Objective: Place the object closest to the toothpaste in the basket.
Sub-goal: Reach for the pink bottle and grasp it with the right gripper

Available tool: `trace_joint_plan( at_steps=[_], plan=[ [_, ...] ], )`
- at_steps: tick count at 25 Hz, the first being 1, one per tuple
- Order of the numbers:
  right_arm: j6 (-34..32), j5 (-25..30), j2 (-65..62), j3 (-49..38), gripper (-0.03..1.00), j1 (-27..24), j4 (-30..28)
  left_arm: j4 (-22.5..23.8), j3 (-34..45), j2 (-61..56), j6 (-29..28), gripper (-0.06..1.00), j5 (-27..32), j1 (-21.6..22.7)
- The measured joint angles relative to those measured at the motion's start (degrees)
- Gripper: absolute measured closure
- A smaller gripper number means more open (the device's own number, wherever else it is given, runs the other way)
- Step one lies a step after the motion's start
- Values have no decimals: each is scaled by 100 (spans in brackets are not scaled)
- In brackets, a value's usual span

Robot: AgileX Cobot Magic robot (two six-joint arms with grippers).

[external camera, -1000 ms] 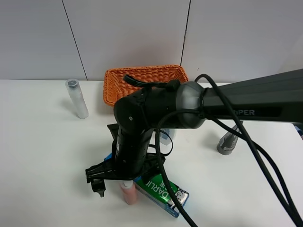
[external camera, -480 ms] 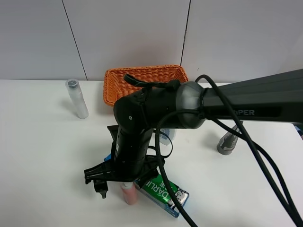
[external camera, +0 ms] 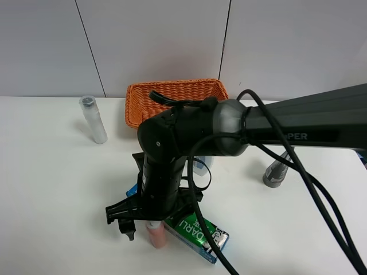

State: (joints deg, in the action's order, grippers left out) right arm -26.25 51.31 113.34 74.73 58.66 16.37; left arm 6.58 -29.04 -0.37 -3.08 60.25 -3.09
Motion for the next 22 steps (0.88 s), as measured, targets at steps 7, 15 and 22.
trace_joint_plan(
  at_steps=[7, 15, 22],
  plan=[
    [-31, -6, 96, 0, 32, 0, 0, 0, 0, 0, 5, -5, 0, 0],
    [-37, -44, 103, 0, 61, 0, 9, 0, 0, 0, 1, -5, 0, 0],
    [62, 91, 53, 204, 61, 0, 2, 0, 0, 0, 1, -5, 0, 0]
  ],
)
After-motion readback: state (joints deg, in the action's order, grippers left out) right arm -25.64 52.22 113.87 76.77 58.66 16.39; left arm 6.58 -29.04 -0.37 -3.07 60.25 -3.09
